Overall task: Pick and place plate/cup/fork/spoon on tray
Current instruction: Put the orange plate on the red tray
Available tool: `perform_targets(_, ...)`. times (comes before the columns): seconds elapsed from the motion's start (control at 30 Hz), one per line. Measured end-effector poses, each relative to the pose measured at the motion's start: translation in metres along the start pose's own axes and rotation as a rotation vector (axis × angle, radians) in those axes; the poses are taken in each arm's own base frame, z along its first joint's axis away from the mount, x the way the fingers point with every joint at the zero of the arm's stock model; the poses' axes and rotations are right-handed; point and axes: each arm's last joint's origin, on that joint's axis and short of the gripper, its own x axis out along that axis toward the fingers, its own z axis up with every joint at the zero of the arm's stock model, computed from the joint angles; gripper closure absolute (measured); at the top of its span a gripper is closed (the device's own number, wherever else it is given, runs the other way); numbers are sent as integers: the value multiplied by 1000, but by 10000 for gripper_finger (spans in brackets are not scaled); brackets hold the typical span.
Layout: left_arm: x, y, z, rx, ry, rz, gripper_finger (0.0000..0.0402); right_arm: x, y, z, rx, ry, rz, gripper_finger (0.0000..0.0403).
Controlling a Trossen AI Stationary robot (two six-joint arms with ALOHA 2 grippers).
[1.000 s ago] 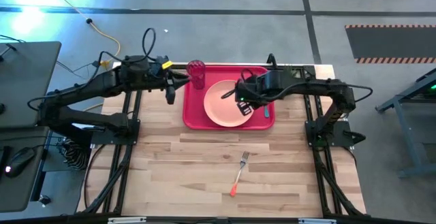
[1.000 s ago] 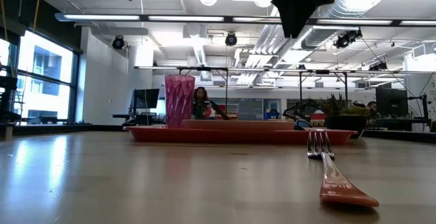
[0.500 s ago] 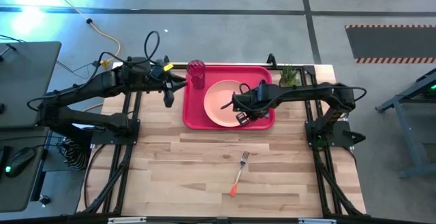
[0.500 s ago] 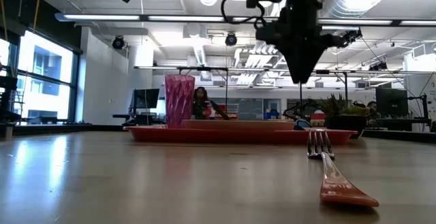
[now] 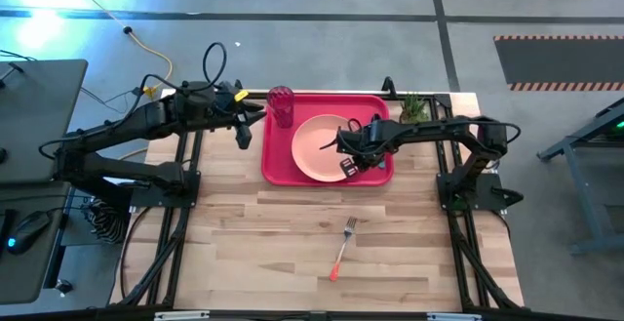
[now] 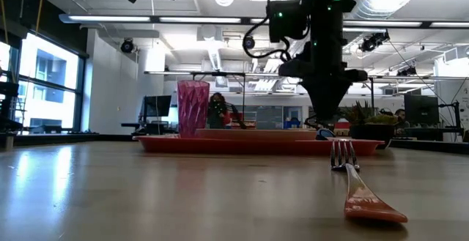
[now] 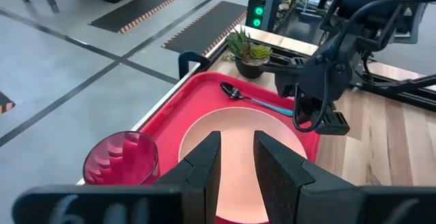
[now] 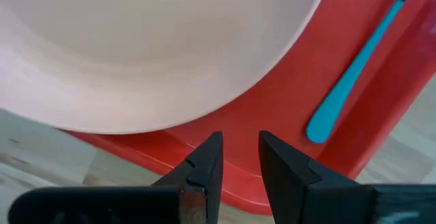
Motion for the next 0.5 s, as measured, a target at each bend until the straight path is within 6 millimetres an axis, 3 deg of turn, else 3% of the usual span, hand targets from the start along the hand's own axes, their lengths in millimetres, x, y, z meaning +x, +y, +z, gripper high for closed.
perform_targets(0.5,0,1,0,-3,-4,23,326,16,0,1,-18,2,96,316)
